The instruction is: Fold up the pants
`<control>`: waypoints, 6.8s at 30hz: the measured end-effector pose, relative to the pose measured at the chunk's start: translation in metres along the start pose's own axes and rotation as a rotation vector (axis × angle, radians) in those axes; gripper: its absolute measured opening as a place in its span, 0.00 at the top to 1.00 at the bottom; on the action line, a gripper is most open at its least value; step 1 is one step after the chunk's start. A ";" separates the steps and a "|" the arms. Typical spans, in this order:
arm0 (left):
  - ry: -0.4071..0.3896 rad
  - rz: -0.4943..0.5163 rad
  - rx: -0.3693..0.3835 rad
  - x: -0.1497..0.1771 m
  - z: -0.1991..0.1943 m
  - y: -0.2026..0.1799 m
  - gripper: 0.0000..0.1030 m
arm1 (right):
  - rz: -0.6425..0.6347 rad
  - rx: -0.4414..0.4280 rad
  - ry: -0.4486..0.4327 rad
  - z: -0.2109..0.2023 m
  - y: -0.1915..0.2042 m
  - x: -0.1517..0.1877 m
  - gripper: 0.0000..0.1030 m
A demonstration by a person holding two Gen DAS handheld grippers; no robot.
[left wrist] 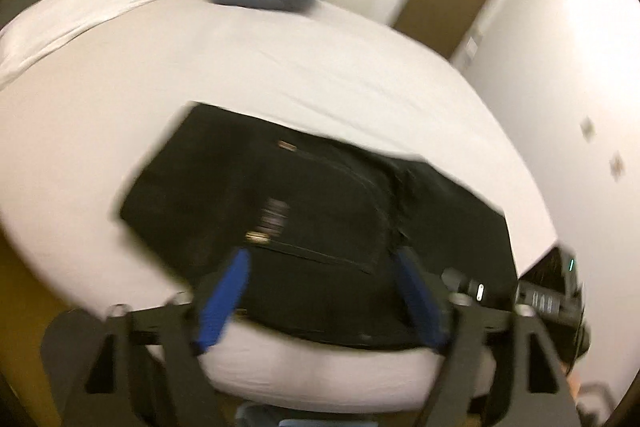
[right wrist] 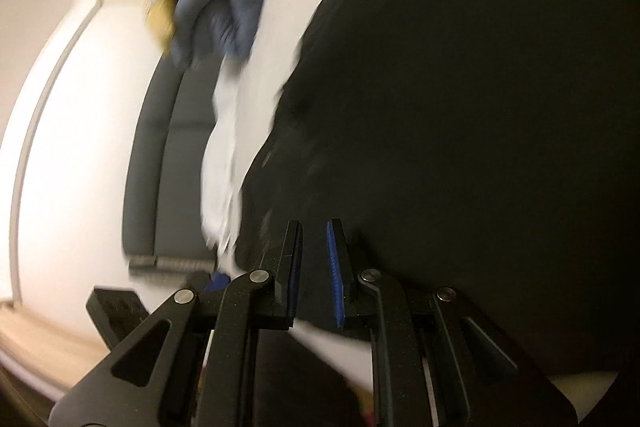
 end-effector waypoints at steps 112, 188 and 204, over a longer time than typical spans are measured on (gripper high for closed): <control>0.021 0.869 0.092 0.106 0.053 -0.306 0.83 | -0.376 0.413 0.078 -0.195 0.009 -0.121 0.90; 0.532 0.162 0.759 0.060 0.113 -0.095 0.96 | -0.051 0.210 0.078 -0.130 -0.085 -0.087 1.00; 0.499 0.319 0.601 0.086 0.106 -0.106 0.96 | -0.087 -0.024 0.089 -0.059 -0.009 -0.004 0.94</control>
Point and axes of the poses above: each gripper's, at about its wrist camera, not at the fingertips, and z roughly the way its jaws point, y to its left, x to its underside, the point moved 7 cm from there along z, roughly the way its jaws point, and after that the axes turned 8 degrees about -x, right-handed, at the moved point
